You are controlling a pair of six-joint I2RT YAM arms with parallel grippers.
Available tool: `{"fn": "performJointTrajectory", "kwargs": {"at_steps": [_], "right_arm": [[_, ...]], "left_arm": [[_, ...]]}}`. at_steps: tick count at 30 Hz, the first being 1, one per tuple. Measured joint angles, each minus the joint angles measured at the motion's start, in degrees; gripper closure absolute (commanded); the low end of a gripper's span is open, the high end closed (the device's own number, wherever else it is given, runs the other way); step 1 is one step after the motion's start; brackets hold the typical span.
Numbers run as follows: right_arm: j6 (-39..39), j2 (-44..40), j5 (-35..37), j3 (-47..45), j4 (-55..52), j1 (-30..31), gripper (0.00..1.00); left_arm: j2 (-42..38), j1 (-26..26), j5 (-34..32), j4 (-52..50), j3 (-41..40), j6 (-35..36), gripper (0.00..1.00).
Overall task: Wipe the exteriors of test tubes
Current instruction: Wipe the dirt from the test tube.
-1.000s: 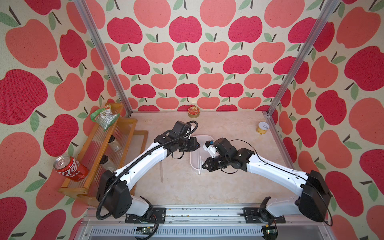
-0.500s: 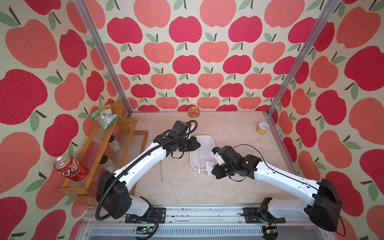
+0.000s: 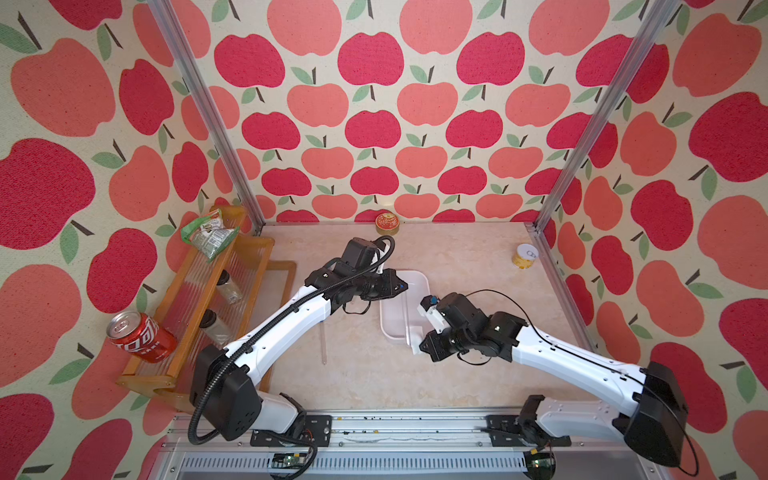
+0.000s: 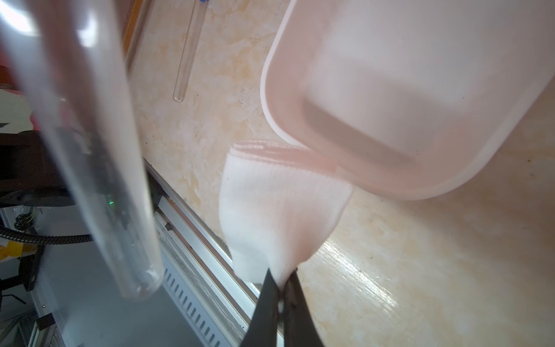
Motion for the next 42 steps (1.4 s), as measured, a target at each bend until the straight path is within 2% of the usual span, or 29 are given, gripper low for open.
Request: {"fn": "performJointTrajectory", "kwargs": {"at_steps": [8,15,27,35,42], "right_arm": [[0.24,-1.73,-4.50,0.00,3.89,-1.07,1.00],[0.42,-4.02,-6.32,0.13,5.20,-4.70,1.00],[-0.24,-0.90,-7.98,5.84,6.54,-9.94,1.00],[-0.24,-0.50,-10.73,5.77,7.23,-9.99,1.00],[-0.22,-2.49,-12.63,2.10,7.48,-9.64,1.00]], "left_arm": [[0.59,-0.52,0.81,2.19,-1.29,-1.09,1.00],[0.63,-0.63,0.98,2.62,-2.29,-1.27,1.00],[0.63,-2.32,1.22,3.04,-3.74,-1.27,1.00],[0.63,-2.27,1.22,3.02,-3.98,-1.25,1.00],[1.18,-0.87,1.70,2.99,-3.87,-1.05,1.00]]}}
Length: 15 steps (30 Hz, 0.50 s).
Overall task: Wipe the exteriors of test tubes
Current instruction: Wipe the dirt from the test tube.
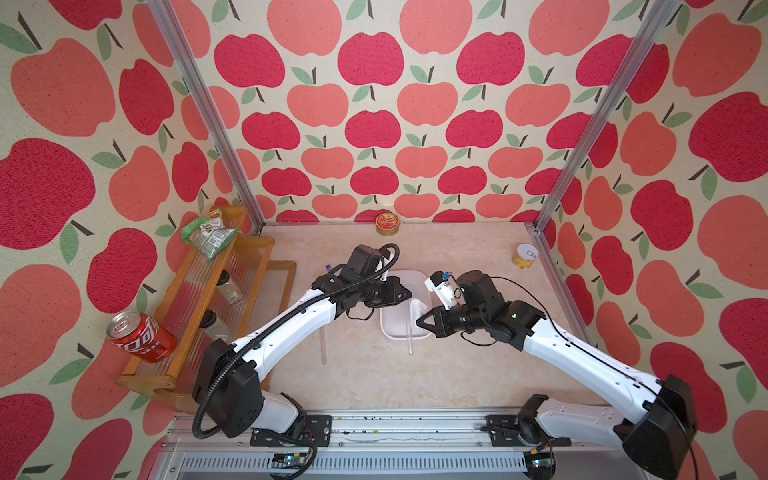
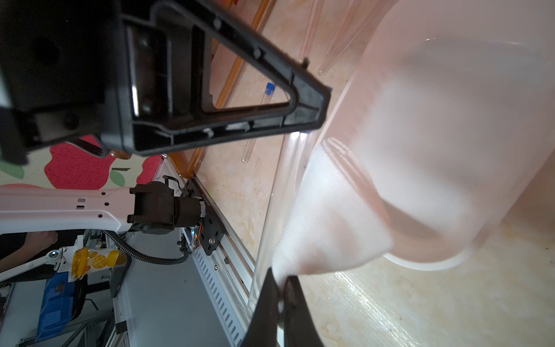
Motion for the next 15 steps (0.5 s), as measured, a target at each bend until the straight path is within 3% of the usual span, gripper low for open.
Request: {"fn": "performJointTrajectory", "kwargs": {"at_steps": [15], "right_arm": [[0.24,-1.64,-2.73,-4.68,0.00,2.86,1.00]], "left_arm": [[0.52,1.01,1.05,-0.02,1.95,0.07,1.00]]}}
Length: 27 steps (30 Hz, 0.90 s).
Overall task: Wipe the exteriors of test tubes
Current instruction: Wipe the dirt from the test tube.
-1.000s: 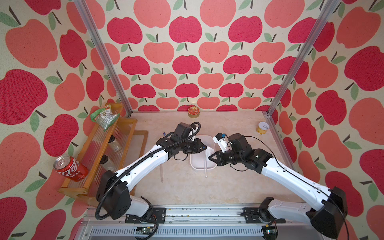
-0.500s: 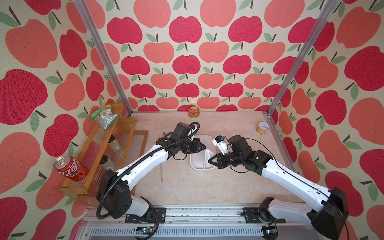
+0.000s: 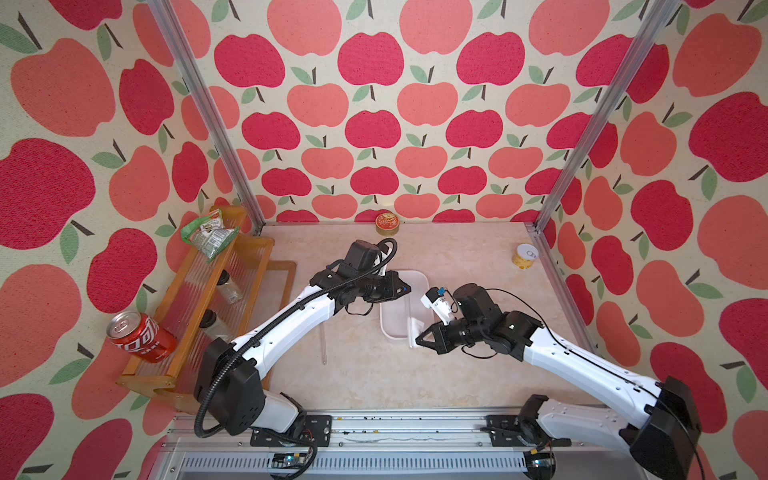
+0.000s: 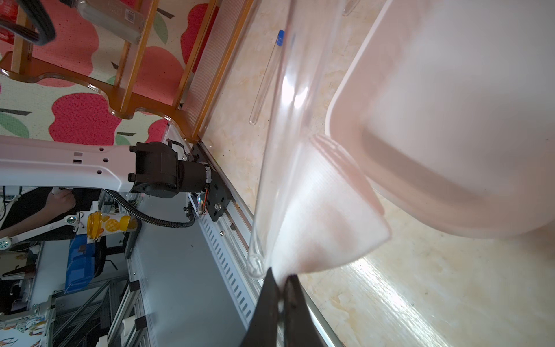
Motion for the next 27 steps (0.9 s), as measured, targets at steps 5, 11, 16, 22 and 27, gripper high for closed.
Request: {"fn": "performJointTrajectory", "kwargs": {"at_steps": [5,11,16,22,27], "right_arm": [[-0.07,0.02,-0.55,0.44,-0.04,-1.99,1.00],[-1.20,1.90,-1.95,4.09,-0.09,-5.05,1.00],[-2.51,4.31,-2.60,6.58,-0.28,-6.25,1.00],[-3.04,4.50,-3.54,6.75,-0.63,-6.25,1.00],[-2.99,2.38,-4.07,4.92,-0.70,-5.81,1.00]], "left_arm": [[0.00,-0.28,0.11,0.00,0.00,0.00,1.00],[0.00,-1.42,0.79,0.00,0.00,0.15,1.00],[0.00,-2.27,1.44,0.00,-0.11,0.17,1.00],[0.00,-2.36,1.46,-0.02,-0.35,0.39,1.00],[0.07,-1.97,1.53,-0.04,-0.31,0.59,1.00]]}}
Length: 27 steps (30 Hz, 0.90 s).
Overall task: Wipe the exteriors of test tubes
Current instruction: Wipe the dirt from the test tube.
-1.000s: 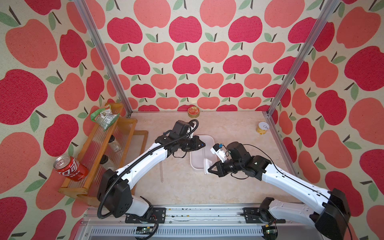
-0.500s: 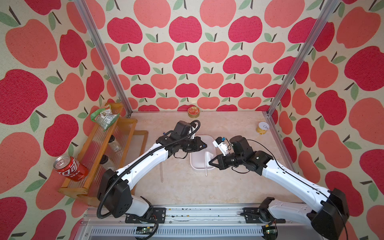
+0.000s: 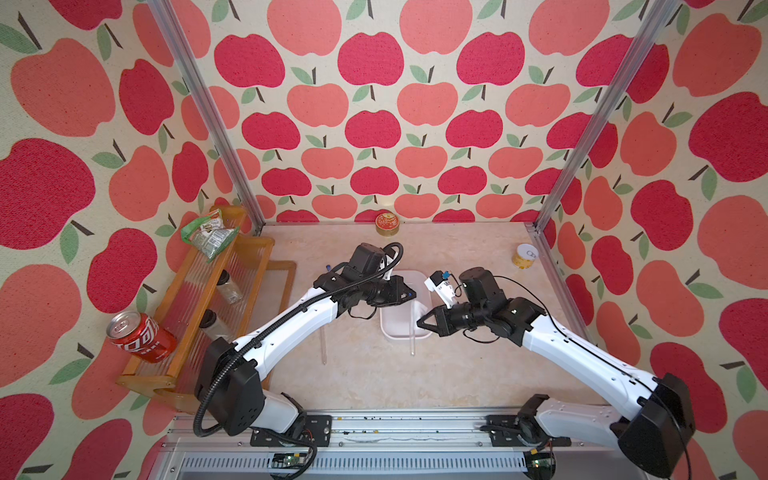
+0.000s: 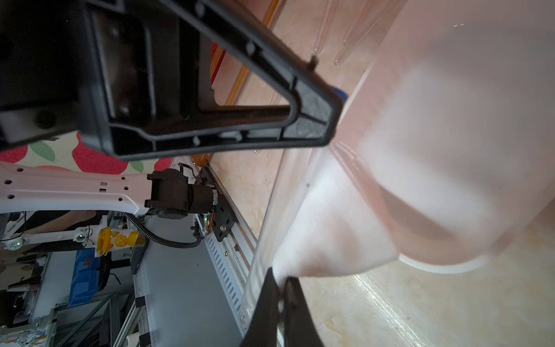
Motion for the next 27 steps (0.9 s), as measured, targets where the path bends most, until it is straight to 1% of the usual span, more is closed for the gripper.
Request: {"fn": "performJointTrajectory", "kwargs": {"at_steps": [6,12,15,19,22,27], "right_arm": [[0.68,-3.23,-0.24,-3.50,-0.22,2.71,1.00],[1.99,-4.09,-0.20,-6.34,-0.68,5.64,1.00],[2.19,-4.55,0.26,-6.86,-1.14,5.84,1.00],[2.16,-5.20,0.66,-6.84,-1.22,4.83,1.00],[2.10,-5.20,0.66,-6.64,-1.31,2.73,1.00],[1.29,-2.91,0.37,-2.99,-1.97,-0.46,1.00]], "left_arm": [[2.25,0.76,0.24,-0.44,1.81,0.87,1.00],[3.54,1.11,0.55,-0.63,2.47,0.90,1.00],[3.54,1.14,0.55,-0.61,2.54,0.90,1.00],[3.54,1.14,0.57,-0.63,2.56,0.90,1.00],[3.54,1.14,0.57,-0.63,2.56,0.90,1.00],[3.54,1.11,0.74,-0.61,2.56,0.87,1.00]]}}
